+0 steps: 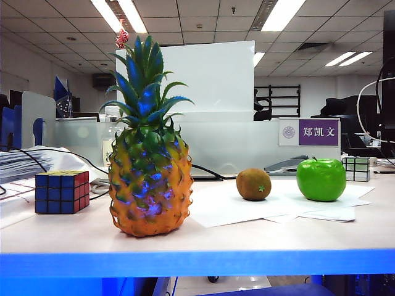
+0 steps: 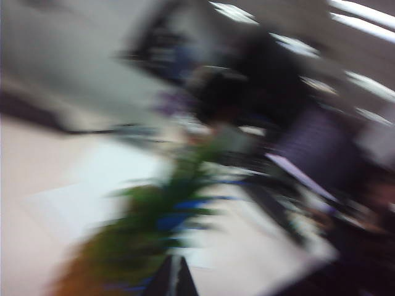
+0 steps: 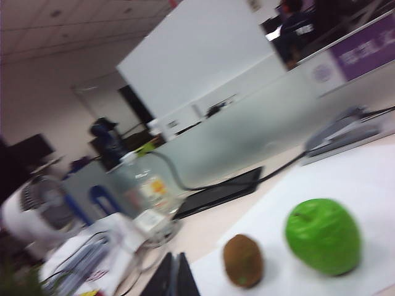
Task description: Arrange all the fruits from large to small from left to right in a row.
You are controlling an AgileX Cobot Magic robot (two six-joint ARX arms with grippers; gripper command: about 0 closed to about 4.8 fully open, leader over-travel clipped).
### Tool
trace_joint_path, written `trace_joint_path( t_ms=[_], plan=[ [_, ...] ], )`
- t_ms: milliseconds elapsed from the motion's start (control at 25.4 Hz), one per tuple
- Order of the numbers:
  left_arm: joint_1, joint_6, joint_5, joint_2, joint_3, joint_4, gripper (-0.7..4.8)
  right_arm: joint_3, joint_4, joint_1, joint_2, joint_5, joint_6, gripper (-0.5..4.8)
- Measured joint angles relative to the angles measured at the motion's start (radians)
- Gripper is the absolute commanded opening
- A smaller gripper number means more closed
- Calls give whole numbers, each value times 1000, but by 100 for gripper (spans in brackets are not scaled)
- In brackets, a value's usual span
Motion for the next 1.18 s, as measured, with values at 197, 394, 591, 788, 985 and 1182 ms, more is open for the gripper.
trace_joint_path(
  t_ms=[197, 394, 591, 788, 985, 1182],
  plan=[
    [0, -148, 245, 0, 8, 222, -5, 0, -11, 0, 0, -22, -28, -6],
    [-1, -219, 401, 0, 83, 258, -5, 13, -165, 0, 18, -37, -240, 14],
    [0, -222, 372, 0, 143, 265, -5, 19, 164, 82, 244, -37, -238, 13],
    [0, -219, 370, 0, 151, 273, -5, 342, 319, 317, 856, -124, -468, 479],
    [0, -223, 371, 0, 161, 273, -5, 624, 199, 426, 1241, 100, -703, 479],
    [0, -227, 373, 0, 171, 275, -4, 725, 202, 426, 1474, 187, -775, 479]
  ],
)
